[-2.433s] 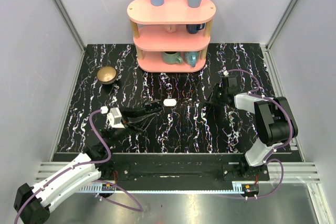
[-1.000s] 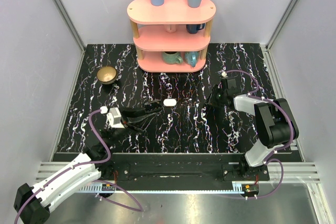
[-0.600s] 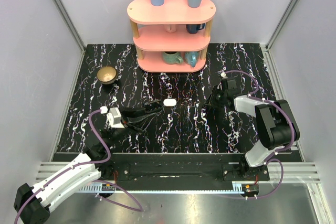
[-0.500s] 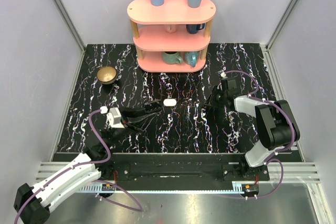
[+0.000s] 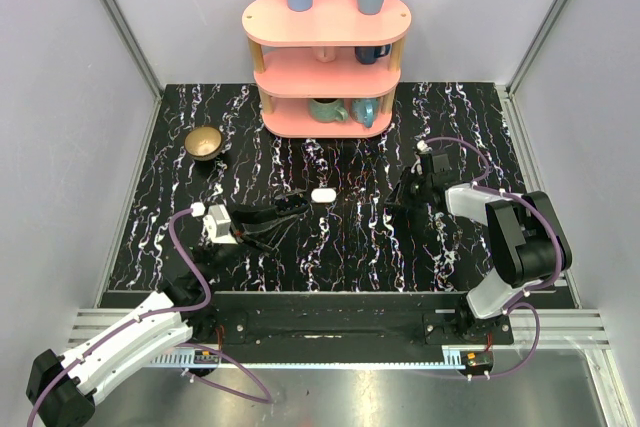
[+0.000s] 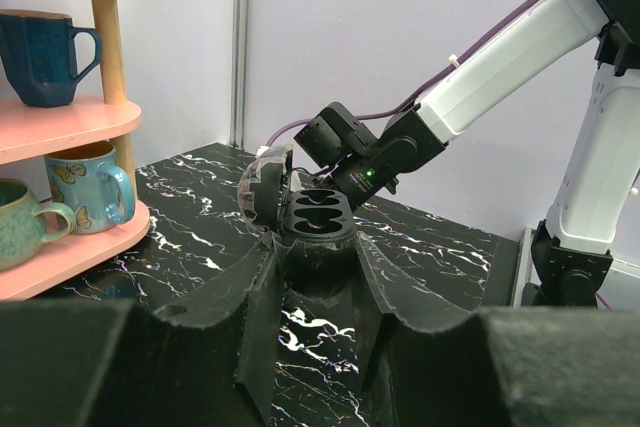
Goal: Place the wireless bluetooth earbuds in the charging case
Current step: Move the right earbud to the center of the board, then pick up the right earbud from the center of the board.
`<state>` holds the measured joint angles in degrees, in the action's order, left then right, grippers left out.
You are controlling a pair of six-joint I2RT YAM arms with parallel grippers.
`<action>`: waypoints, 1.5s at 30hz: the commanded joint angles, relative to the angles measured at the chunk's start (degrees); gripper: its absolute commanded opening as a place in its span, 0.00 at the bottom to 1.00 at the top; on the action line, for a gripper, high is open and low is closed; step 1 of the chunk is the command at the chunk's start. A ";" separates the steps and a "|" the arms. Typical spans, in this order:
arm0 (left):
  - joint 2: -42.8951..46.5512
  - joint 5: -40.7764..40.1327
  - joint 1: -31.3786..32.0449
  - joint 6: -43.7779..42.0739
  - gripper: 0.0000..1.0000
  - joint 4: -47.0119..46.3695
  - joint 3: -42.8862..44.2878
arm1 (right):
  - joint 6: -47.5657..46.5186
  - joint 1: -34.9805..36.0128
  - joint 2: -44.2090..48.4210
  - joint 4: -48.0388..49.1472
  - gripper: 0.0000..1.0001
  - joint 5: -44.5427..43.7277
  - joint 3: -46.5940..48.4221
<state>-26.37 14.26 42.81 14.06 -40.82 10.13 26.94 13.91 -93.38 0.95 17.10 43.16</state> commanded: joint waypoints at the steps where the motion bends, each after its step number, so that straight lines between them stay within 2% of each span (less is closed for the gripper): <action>1: 0.18 -0.99 0.08 0.88 0.00 -3.39 0.15 | -0.92 0.77 1.45 -2.44 0.25 0.48 -1.06; 4: 0.18 -1.25 0.17 0.79 0.00 -3.22 0.24 | -0.92 0.77 1.98 -2.44 0.25 0.21 -1.32; 11: 0.09 -1.34 0.08 0.96 0.00 -3.30 0.24 | -0.40 0.77 2.42 -1.75 0.34 1.00 -0.97; 14: 0.35 -1.52 0.08 0.88 0.00 -2.95 0.24 | -0.05 0.77 3.64 -1.57 0.41 1.35 -0.88; 20: 0.79 -2.04 0.08 0.79 0.00 -2.51 0.06 | -0.57 0.85 6.72 -1.48 0.46 1.62 -0.79; 24: 0.71 -2.13 0.08 0.88 0.00 -2.60 -0.11 | -1.45 0.94 9.01 -1.48 0.46 1.09 -1.14; 30: 0.35 -1.96 0.08 1.05 0.00 -3.04 -0.11 | -1.54 0.94 7.69 -3.41 0.45 -0.84 -0.97; 39: 1.06 -2.22 0.08 0.96 0.00 -2.16 -0.11 | 1.62 0.94 10.68 -3.59 0.47 -10.68 -3.17; 45: 0.62 -1.96 0.08 1.05 0.00 -2.51 0.06 | 2.24 0.94 8.05 -3.50 0.42 -11.74 -3.08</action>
<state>-25.89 13.19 42.81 14.85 -40.36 9.85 28.12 14.33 -84.90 -3.05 8.08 39.92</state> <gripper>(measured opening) 0.340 0.437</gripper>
